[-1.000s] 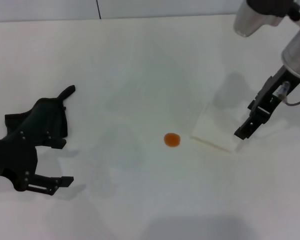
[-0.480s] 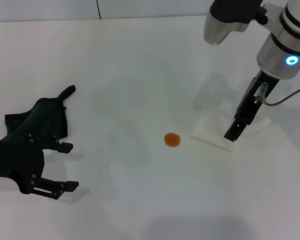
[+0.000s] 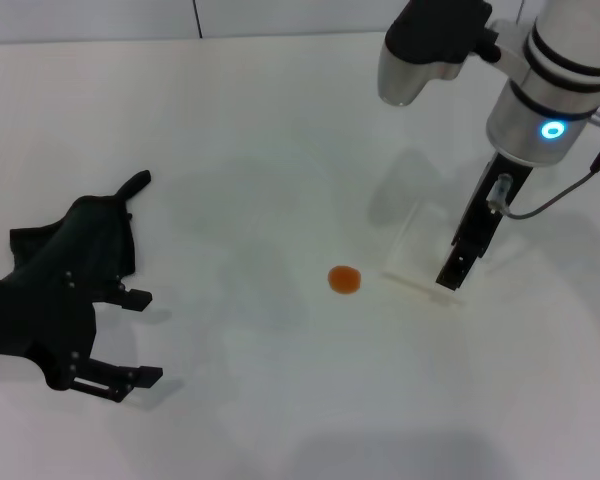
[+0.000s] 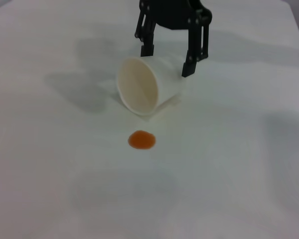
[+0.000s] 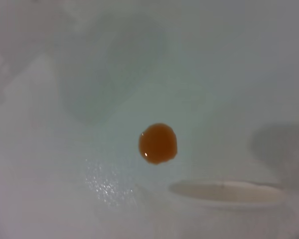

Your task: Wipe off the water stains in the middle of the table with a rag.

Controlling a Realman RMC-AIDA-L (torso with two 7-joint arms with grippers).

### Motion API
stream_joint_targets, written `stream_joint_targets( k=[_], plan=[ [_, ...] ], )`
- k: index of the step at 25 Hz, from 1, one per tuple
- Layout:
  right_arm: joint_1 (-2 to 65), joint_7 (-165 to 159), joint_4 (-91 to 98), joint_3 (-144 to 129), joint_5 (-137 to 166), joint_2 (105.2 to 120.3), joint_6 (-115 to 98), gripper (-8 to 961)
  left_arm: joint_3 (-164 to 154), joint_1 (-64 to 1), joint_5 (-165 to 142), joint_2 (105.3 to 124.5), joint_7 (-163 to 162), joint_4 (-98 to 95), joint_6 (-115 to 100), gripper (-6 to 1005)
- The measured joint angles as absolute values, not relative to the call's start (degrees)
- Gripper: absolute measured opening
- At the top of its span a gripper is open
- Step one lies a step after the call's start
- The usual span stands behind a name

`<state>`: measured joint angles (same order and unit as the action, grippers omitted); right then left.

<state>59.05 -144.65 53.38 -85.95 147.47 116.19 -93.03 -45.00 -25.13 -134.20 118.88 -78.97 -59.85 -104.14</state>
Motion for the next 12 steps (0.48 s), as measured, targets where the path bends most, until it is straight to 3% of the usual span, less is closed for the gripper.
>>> stream_joint_targets(
  k=[12],
  plan=[
    [59.33,-144.25,48.91,-89.19,144.79,116.18,-87.71,854,-45.0,-25.25,-133.74,119.02,-78.44,-59.85,-103.09,887]
  ],
)
